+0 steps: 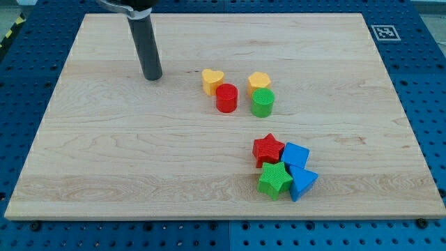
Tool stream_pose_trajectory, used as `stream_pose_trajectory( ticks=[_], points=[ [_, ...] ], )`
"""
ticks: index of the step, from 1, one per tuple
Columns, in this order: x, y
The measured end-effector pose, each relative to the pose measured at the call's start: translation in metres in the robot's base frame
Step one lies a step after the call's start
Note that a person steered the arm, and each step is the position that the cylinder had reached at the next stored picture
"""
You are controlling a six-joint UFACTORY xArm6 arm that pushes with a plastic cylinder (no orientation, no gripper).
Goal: Move the yellow heart to the top left
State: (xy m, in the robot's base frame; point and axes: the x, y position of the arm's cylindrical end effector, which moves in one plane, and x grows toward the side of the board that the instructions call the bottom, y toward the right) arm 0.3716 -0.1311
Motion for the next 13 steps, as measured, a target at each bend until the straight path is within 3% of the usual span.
stream_pose_trajectory(
  ticks=[3,4,9,11,12,13],
  points=[
    [-0.029,-0.019],
    [-0.032,0.003],
    [-0.021,0.026],
    [0.016,0.05],
    [0.044,0.081],
    [0.047,0.134]
  ],
)
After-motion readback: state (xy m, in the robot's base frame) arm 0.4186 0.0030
